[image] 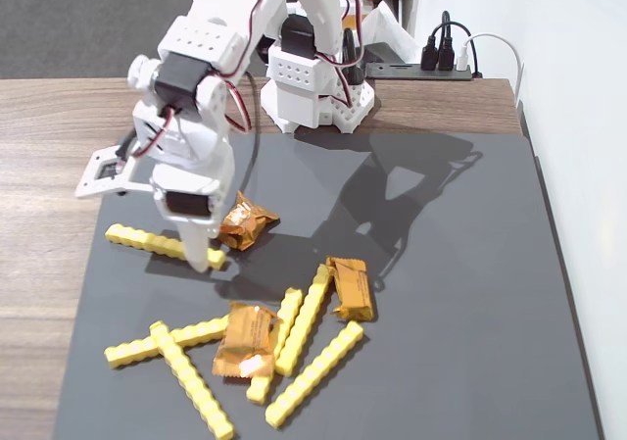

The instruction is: Grab a fry

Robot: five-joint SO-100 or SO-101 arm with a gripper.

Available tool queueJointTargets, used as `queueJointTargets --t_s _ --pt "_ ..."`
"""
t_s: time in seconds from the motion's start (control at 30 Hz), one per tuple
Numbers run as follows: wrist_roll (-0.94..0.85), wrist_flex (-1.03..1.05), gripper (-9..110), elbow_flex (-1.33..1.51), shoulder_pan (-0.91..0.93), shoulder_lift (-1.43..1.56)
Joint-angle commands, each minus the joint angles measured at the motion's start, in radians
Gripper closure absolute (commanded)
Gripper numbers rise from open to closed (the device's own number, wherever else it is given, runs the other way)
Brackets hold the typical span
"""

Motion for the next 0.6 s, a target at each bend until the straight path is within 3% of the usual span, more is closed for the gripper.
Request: queueJointTargets --t_s 0.0,0.57 --pt "0.003 -0.028 84 0.018 -0.018 0.008" --pt "-0.034 -0.104 84 0.101 -0.002 0.009"
